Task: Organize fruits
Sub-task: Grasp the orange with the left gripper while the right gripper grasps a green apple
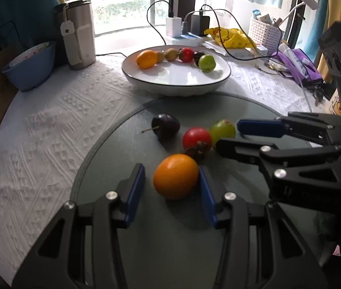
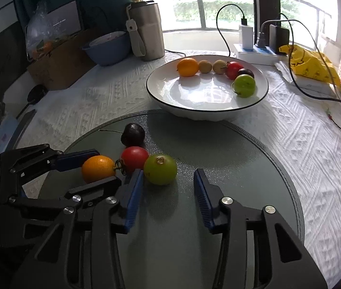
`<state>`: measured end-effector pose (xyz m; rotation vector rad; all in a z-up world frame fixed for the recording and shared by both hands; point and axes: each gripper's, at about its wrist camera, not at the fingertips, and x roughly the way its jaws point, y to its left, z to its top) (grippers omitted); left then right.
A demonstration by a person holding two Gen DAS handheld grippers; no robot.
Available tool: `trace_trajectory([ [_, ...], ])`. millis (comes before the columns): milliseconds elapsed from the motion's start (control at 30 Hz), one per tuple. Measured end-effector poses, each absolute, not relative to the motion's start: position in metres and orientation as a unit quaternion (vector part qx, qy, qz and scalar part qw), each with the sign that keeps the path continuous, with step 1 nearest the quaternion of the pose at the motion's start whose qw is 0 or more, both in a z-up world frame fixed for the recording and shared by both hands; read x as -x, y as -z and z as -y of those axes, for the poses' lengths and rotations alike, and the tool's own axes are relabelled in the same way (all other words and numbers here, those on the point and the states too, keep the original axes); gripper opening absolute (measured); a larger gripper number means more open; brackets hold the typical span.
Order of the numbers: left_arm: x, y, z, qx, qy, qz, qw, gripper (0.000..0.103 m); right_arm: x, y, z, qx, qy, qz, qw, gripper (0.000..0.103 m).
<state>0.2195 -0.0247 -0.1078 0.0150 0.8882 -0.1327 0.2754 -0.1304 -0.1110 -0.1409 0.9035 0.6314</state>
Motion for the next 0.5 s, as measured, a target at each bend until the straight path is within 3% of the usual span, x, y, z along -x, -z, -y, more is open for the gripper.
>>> trace_trajectory([
  [167,-0.2223,0.1079,0.0236,-0.003,0.07,-0.427,0.901,0.045,-0.2787,0.1092,0.126,0.07,-0.312,-0.424,0.847,0.036],
  [233,-0.2227,0.1073,0.0229,-0.002,0.074,-0.427,0.901,0.038,-0.2781,0.1084,0.124,0.069,-0.315,-0.42,0.848,0.03],
  [500,-0.2195,0.1055,0.0243,0.002,0.089,-0.422,0.902,0.036,-0.2738,0.1031,0.1289,0.072,-0.3,-0.413,0.857,0.029],
])
